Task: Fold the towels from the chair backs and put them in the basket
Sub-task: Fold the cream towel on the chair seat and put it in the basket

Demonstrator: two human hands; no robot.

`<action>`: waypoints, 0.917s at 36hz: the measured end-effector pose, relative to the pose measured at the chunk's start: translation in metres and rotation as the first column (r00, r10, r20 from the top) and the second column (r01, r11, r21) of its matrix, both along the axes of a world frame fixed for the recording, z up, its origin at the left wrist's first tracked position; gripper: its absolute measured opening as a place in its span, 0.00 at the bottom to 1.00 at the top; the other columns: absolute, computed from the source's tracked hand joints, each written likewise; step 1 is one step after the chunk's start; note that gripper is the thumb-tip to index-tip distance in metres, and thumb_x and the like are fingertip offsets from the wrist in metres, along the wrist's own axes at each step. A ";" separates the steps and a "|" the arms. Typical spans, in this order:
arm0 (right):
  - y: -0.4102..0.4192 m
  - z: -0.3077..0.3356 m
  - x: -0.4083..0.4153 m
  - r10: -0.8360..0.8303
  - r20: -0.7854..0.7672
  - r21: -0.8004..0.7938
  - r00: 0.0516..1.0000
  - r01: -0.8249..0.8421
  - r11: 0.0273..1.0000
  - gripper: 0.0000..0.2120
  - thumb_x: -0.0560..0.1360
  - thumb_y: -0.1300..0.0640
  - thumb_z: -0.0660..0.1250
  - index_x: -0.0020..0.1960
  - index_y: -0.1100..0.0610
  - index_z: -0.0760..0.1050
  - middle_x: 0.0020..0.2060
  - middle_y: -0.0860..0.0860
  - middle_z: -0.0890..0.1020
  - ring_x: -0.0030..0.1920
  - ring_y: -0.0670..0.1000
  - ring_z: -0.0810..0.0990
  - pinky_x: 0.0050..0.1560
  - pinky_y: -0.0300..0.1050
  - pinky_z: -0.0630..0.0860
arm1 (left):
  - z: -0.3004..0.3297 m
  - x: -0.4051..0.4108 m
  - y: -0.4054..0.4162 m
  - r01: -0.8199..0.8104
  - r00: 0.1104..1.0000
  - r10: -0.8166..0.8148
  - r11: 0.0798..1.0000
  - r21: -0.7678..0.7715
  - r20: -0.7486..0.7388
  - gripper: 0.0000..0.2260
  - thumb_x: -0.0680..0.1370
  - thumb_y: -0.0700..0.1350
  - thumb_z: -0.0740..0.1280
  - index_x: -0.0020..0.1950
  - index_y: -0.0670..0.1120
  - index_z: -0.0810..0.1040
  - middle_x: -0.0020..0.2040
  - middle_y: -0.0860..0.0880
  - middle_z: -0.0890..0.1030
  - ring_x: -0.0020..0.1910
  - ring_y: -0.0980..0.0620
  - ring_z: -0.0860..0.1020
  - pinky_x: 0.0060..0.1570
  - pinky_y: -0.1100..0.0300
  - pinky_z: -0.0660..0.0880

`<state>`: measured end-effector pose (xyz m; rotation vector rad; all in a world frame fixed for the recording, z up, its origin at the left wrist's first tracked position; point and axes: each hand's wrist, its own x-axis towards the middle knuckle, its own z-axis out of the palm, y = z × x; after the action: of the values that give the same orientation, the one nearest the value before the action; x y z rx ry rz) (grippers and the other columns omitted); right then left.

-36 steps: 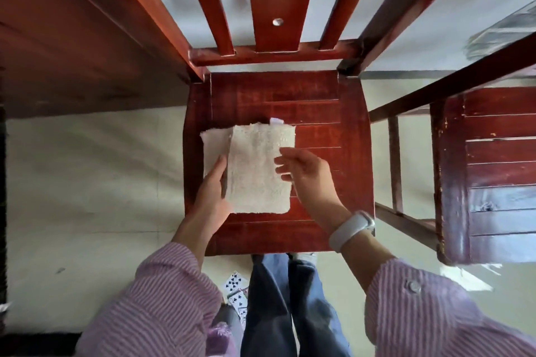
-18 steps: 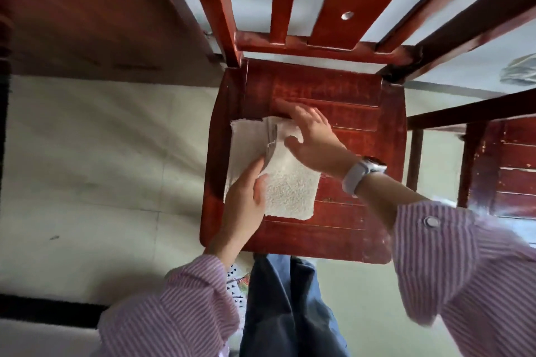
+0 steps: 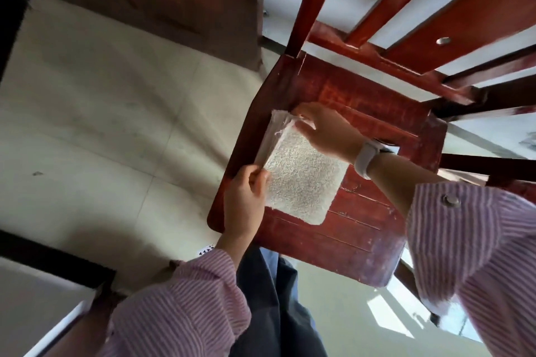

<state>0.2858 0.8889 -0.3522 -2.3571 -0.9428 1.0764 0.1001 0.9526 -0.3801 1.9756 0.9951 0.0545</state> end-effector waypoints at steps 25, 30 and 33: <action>-0.036 -0.016 -0.080 -0.134 0.611 0.155 0.780 0.048 0.987 0.20 0.72 0.59 0.56 0.63 0.56 0.71 0.59 0.58 0.75 0.64 0.56 0.66 0.69 0.66 0.53 | -0.027 0.003 0.019 0.303 0.942 -0.193 0.844 0.442 -0.276 0.12 0.78 0.47 0.55 0.41 0.42 0.73 0.23 0.45 0.76 0.19 0.43 0.74 0.19 0.63 0.64; -0.047 -0.040 -0.097 -0.105 0.537 0.021 0.837 0.111 0.994 0.22 0.77 0.50 0.56 0.70 0.49 0.64 0.70 0.63 0.63 0.71 0.64 0.59 0.70 0.68 0.52 | -0.030 0.002 0.019 0.343 0.926 -0.211 0.819 0.461 -0.314 0.10 0.78 0.45 0.56 0.42 0.42 0.73 0.29 0.44 0.77 0.25 0.43 0.76 0.20 0.59 0.68; -0.043 -0.054 -0.094 -0.097 0.526 -0.018 0.845 0.124 0.992 0.22 0.78 0.48 0.54 0.71 0.46 0.62 0.71 0.62 0.61 0.72 0.64 0.58 0.70 0.67 0.52 | -0.025 0.005 0.021 0.345 0.936 -0.255 0.801 0.489 -0.242 0.08 0.75 0.39 0.57 0.51 0.41 0.73 0.46 0.41 0.78 0.44 0.42 0.77 0.37 0.52 0.75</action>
<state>0.1917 0.8458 -0.4060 -2.7738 -0.9387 0.4066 0.1055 0.9732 -0.4047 2.6681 0.8050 -0.0183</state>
